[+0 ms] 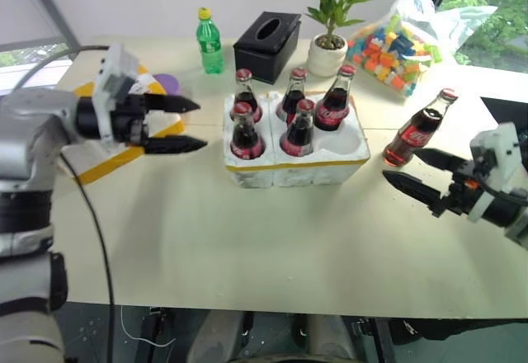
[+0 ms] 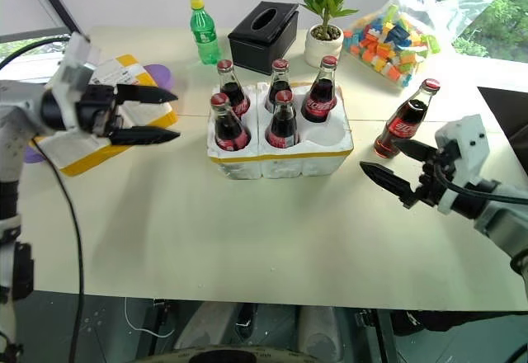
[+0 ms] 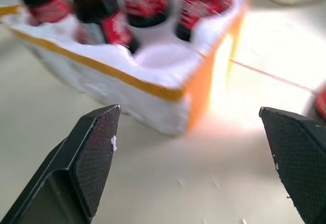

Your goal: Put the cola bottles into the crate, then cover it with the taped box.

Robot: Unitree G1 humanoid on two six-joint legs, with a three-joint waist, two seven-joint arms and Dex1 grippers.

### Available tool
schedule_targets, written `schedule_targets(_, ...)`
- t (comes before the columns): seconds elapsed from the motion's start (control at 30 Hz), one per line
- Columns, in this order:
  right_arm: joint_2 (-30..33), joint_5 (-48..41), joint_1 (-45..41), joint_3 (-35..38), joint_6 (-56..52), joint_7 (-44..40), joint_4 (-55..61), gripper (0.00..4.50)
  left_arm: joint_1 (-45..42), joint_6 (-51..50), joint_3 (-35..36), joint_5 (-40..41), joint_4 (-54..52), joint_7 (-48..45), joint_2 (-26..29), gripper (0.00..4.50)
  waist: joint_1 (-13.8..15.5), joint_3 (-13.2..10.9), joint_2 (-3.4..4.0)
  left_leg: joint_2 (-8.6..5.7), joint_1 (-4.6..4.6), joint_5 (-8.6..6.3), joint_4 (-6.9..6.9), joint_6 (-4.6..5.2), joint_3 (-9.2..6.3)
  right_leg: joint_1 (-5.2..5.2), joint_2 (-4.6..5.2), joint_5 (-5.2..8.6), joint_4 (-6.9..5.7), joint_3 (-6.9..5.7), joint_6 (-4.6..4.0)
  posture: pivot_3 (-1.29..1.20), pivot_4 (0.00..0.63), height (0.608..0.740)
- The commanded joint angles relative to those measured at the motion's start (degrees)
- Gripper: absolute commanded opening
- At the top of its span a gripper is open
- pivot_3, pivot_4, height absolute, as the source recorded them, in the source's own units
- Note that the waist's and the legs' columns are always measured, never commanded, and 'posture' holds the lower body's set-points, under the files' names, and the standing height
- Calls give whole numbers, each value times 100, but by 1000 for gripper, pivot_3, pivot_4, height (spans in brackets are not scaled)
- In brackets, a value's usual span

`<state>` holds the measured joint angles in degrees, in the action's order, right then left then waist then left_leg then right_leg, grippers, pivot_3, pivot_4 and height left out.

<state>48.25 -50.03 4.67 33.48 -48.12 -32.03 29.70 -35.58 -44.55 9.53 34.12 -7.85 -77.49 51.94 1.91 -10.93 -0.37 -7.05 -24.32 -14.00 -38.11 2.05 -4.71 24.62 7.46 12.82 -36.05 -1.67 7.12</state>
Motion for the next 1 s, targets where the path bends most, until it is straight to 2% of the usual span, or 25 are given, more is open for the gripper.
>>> schedule_targets(0.03,-363,116,145,292,13,590,196,4500,634,-543,610,654,-1185,516,56,4475,35,0,0,0,7,1,-2,-2,-1,-8,-2,0,-1,0,-1,0,150,732)
schedule_targets(0.23,-1060,791,-448,-124,292,1603,-331,4500,1555,-786,815,1012,-2271,1811,-476,4475,18,2,1,3,30,-2,-3,-13,0,-27,-9,7,2,6,-16,0,150,732)
schedule_targets(0.4,-1199,1247,-1231,-551,685,1581,-1274,4500,1802,-794,768,1233,-2668,2502,-762,4475,19,3,4,6,30,6,8,-11,1,-18,-17,1,-2,8,-7,0,150,732)
schedule_targets(0.63,-1209,1845,-2267,-992,1339,1279,-2797,4500,1934,-742,742,1540,-2927,2991,-784,4475,24,4,5,8,30,7,10,-13,2,-17,-31,-1,-1,10,-10,0,150,732)
schedule_targets(1.0,-1376,2317,-3117,-1364,1939,964,-4047,4500,1890,-651,732,1823,-2932,3261,-608,4475,-29,4,7,10,30,8,12,-15,3,-16,-34,-2,0,13,-14,0,150,732)
